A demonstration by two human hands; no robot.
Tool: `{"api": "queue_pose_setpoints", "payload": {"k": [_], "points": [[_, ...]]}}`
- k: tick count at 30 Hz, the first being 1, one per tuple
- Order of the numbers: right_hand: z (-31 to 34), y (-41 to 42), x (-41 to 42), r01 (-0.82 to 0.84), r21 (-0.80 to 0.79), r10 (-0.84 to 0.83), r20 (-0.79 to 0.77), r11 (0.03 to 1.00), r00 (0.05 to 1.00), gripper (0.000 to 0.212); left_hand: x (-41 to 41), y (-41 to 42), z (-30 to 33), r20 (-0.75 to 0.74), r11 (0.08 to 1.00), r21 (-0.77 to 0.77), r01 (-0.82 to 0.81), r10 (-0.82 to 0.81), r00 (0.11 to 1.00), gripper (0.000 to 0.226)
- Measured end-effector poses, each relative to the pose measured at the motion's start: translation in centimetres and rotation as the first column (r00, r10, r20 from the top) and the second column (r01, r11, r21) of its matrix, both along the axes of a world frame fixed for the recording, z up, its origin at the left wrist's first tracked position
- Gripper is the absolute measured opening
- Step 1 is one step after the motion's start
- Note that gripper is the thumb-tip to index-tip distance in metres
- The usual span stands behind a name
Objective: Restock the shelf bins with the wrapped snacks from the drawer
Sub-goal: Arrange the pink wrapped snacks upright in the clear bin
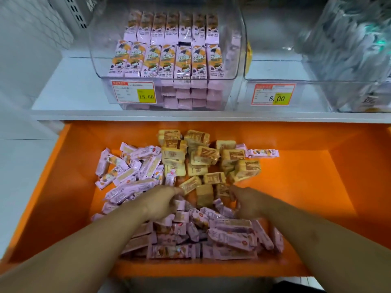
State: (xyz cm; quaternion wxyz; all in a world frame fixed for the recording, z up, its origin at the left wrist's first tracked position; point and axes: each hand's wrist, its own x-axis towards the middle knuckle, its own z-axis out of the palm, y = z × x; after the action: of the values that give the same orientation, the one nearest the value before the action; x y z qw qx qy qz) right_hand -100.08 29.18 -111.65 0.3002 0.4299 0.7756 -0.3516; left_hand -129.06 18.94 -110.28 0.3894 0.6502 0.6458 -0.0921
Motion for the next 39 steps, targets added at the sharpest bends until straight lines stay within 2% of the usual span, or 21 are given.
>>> {"api": "queue_pose_setpoints", "payload": {"k": [3,6,10,14,18,20,23,25,26,30,32,33,36,37,39], "points": [[0.0,-0.1,0.5,0.012,0.035,-0.011,-0.010,0.999,1.000,0.038,0.6,0.2,-0.2,-0.033,0.998,0.043,0.036,-0.035,0.999,0.036],[1.1,-0.1,0.5,0.011,0.040,-0.009,-0.045,0.999,0.999,0.032,0.7,-0.1,0.3,-0.008,0.997,0.078,-0.020,0.021,1.000,0.032],[4.2,0.7,0.2,0.117,0.024,-0.112,-0.140,0.993,0.984,0.031,1.1,-0.2,3.1,0.166,0.971,0.090,-0.220,0.203,0.965,0.026],[9.6,1.5,-0.9,0.171,0.065,-0.146,-0.288,0.983,0.946,0.029,1.8,0.6,8.7,0.394,0.902,0.099,-0.421,0.353,0.848,0.023],[17.2,0.7,-1.7,0.206,0.142,-0.126,-0.436,0.968,0.891,0.026,2.7,1.4,15.6,0.527,0.841,0.151,-0.519,0.376,0.762,0.030],[21.0,-0.2,-1.7,0.254,0.155,-0.139,-0.521,0.955,0.842,0.026,2.7,1.2,18.8,0.598,0.782,0.161,-0.602,0.408,0.690,0.033],[26.1,-2.0,-1.6,0.350,0.110,-0.202,-0.643,0.930,0.739,0.037,2.6,0.3,23.0,0.710,0.690,0.080,-0.719,0.467,0.527,0.065],[28.6,-3.5,-1.5,0.392,0.112,-0.203,-0.707,0.913,0.677,0.037,2.6,-0.5,24.8,0.742,0.661,0.068,-0.747,0.467,0.481,0.089],[29.7,-4.3,-1.5,0.394,0.120,-0.185,-0.734,0.911,0.653,0.036,2.7,-0.8,25.6,0.761,0.653,0.054,-0.755,0.463,0.455,0.095],[31.6,-6.7,-2.6,0.417,0.088,-0.172,-0.820,0.904,0.546,0.041,4.0,-2.1,28.1,0.830,0.600,-0.120,-0.791,0.497,0.252,0.084],[31.8,-6.7,-3.5,0.444,0.062,-0.206,-0.823,0.894,0.529,0.043,4.4,-2.1,28.5,0.841,0.595,-0.190,-0.781,0.508,0.183,0.074],[31.9,-6.6,-3.8,0.450,0.043,-0.221,-0.827,0.892,0.518,0.043,4.4,-2.0,28.5,0.839,0.595,-0.199,-0.779,0.514,0.178,0.070],[31.9,-5.9,-4.4,0.458,0.005,-0.248,-0.836,0.889,0.490,0.041,4.3,-1.1,28.8,0.782,0.561,-0.108,-0.821,0.558,0.279,0.075],[31.8,-5.5,-4.5,0.467,0.007,-0.249,-0.839,0.884,0.483,0.041,4.0,-0.9,28.8,0.765,0.545,-0.102,-0.832,0.578,0.285,0.069],[31.5,-4.7,-4.7,0.485,0.005,-0.259,-0.840,0.875,0.477,0.039,3.4,-0.2,29.0,0.743,0.515,-0.257,-0.818,0.646,0.173,0.057]]}}
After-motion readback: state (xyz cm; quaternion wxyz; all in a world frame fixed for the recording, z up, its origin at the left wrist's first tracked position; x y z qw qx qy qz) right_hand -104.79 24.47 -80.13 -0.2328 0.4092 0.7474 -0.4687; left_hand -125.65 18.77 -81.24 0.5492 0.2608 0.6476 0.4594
